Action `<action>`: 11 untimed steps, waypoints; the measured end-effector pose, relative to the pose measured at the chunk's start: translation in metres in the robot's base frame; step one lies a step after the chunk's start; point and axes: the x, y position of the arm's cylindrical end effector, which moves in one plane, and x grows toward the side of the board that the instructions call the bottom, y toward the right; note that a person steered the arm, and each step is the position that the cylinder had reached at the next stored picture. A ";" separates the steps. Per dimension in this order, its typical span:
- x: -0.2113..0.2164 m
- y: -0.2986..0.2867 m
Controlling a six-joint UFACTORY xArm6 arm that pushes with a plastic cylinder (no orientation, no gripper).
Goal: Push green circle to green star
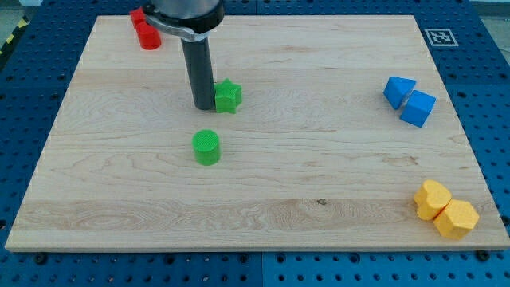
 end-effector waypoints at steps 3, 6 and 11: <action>-0.022 -0.041; 0.101 -0.091; 0.123 0.034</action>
